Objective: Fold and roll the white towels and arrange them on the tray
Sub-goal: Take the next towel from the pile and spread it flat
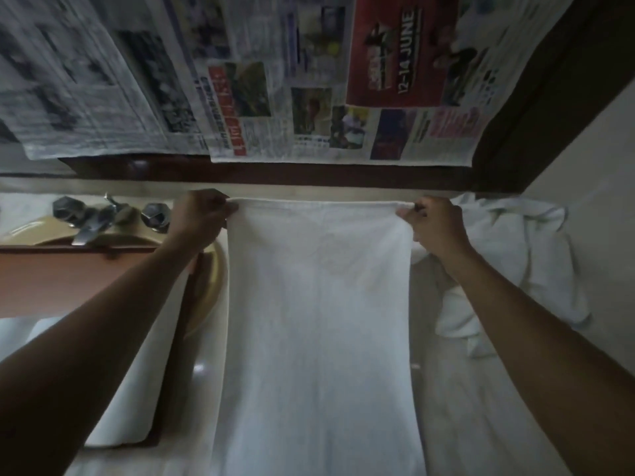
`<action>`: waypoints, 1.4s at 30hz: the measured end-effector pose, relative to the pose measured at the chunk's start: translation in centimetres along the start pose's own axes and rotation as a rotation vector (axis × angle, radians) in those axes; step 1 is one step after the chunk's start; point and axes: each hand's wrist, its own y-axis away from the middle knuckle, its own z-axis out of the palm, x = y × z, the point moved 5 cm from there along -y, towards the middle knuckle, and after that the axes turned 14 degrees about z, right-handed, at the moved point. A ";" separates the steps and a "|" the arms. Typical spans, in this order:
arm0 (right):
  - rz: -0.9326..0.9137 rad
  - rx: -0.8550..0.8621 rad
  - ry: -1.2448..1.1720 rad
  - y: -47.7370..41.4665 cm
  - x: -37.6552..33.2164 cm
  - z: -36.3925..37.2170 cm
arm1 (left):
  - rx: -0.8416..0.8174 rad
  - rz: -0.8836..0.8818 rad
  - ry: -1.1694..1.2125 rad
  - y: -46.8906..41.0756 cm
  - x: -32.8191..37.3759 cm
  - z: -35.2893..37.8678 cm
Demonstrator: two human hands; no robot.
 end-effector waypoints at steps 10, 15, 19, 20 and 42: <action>0.193 -0.023 -0.149 -9.7 0.3 7.7 | 0.113 -0.097 -0.181 -8.6 -4.5 6.6; 0.293 -0.078 -0.125 -12.4 3.3 13.2 | -0.018 -0.186 -0.242 -9.3 -9.8 11.4; 0.265 0.046 -0.312 -11.3 4.4 14.6 | 0.038 -0.139 -0.286 -7.6 -11.6 12.4; 0.195 0.112 -0.301 -10.2 3.9 14.6 | 0.054 -0.068 -0.313 -7.0 -11.0 12.9; -0.462 0.018 0.473 3.2 3.5 20.8 | -0.412 0.425 -0.367 5.3 -4.0 21.0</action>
